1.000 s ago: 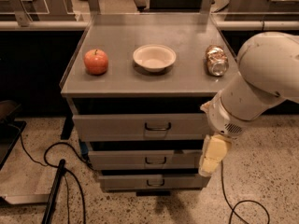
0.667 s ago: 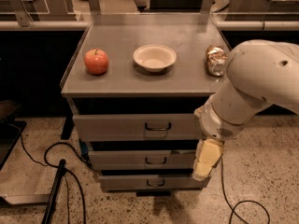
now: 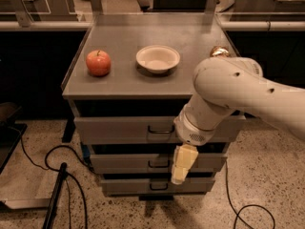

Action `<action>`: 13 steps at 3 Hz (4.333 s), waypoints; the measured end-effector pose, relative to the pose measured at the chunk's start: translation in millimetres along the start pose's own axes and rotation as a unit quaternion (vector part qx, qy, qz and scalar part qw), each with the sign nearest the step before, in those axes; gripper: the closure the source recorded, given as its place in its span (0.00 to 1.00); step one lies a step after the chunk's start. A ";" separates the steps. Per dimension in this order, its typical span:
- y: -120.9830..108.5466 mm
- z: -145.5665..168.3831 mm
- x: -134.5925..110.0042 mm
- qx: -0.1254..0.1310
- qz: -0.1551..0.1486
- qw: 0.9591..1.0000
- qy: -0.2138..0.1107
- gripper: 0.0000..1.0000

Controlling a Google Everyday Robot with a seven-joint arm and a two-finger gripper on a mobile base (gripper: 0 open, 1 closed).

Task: Open top drawer

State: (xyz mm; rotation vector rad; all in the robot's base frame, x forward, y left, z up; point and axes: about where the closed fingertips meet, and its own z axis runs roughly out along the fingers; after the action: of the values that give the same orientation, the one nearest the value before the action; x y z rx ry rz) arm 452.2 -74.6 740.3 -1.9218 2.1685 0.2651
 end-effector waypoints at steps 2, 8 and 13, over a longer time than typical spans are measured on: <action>-14.1 36.5 -20.7 -0.021 -0.007 1.000 -0.011 0.00; -35.9 105.3 -4.8 -0.084 0.001 0.997 0.000 0.00; 67.2 44.2 18.8 -0.100 0.059 0.993 0.031 0.00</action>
Offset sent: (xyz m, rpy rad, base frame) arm 0.0282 0.0402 -0.0451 0.0461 0.0552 0.0332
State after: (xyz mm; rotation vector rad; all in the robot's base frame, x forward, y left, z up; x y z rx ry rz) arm 385.8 -71.5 691.3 -1.9279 2.3818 0.4653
